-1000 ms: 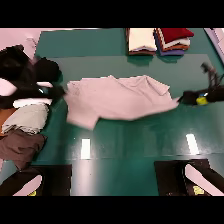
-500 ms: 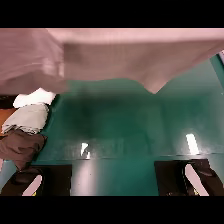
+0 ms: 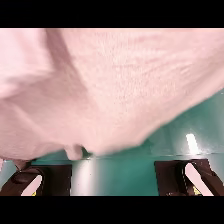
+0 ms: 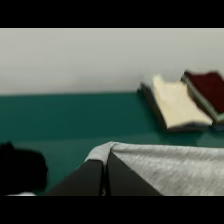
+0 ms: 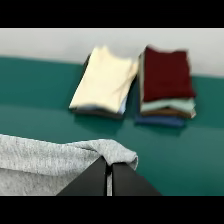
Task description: Fold the shirts.
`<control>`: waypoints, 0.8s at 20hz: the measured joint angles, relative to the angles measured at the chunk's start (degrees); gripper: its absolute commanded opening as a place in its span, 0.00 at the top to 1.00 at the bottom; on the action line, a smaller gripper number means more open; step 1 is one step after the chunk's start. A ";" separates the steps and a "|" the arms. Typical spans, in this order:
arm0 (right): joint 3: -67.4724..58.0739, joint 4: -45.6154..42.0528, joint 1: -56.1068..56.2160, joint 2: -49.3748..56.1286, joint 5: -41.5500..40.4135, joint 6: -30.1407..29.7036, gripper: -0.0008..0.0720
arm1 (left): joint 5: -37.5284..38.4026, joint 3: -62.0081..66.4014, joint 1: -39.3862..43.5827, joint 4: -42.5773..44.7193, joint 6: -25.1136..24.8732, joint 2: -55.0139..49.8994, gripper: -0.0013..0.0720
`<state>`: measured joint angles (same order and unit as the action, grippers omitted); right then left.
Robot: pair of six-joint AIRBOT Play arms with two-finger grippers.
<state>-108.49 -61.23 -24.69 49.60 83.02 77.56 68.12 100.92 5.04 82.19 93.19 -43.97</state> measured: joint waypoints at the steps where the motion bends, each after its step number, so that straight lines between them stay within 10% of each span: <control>1: 0.63 -0.48 1.46 2.16 0.96 0.26 0.97 | 1.60 -2.43 0.00 -0.20 -0.07 -2.93 0.95; 16: 14.80 -10.19 13.14 38.99 -5.38 3.10 0.97 | -14.19 -19.89 -0.02 -8.76 -7.21 -41.05 0.95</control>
<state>-93.69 -71.42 -11.55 88.60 77.65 80.66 53.93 81.03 5.02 73.43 85.97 -85.01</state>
